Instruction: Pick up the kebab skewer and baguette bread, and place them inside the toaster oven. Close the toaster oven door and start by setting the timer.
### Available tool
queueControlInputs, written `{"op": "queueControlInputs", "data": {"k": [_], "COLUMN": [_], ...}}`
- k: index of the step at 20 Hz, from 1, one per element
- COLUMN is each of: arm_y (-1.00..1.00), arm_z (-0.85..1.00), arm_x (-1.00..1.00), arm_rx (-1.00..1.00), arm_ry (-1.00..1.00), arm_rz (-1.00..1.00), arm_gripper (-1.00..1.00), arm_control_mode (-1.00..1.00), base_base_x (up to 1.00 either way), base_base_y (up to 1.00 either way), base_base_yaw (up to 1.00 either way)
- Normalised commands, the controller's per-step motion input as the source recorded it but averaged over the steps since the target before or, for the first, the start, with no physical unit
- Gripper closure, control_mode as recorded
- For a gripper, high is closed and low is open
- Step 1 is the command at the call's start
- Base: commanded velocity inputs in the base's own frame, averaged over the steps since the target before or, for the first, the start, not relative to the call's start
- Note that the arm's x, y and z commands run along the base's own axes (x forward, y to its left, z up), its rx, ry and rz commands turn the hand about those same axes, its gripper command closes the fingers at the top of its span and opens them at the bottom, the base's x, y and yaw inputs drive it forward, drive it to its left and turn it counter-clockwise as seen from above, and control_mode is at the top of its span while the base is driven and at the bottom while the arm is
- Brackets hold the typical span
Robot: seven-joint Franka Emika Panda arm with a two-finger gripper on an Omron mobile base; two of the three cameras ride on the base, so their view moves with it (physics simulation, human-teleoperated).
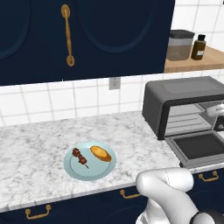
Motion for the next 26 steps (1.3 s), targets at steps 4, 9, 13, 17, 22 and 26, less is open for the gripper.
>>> {"op": "queueControlInputs", "data": {"k": [4, 9, 13, 17, 22, 26], "arm_y": [-0.59, -0.28, -0.02, -0.08, -0.05, 0.00], "arm_z": [-0.17, -0.42, -0.41, -0.35, -0.06, -0.07], "arm_x": [0.28, 0.43, 0.54, 0.53, 0.39, 0.15], "arm_rx": [0.06, -0.01, -0.08, -0.03, 0.00, -0.01], "arm_ry": [-0.22, -0.15, -0.08, -0.05, -0.05, -0.01], "arm_rz": [0.00, -0.08, -0.22, -0.10, -0.01, 0.06], "arm_gripper": [-1.00, -1.00, -1.00, -1.00, -1.00, -1.00], "arm_control_mode": [-1.00, -1.00, -1.00, -1.00, -1.00, -1.00], "base_base_x": [0.00, 0.00, 0.00, 0.00, 0.00, 0.00], "base_base_y": [0.00, 0.00, 0.00, 0.00, 0.00, 0.00], "base_base_yaw": [0.00, 0.00, 0.00, 0.00, 0.00, 0.00]}}
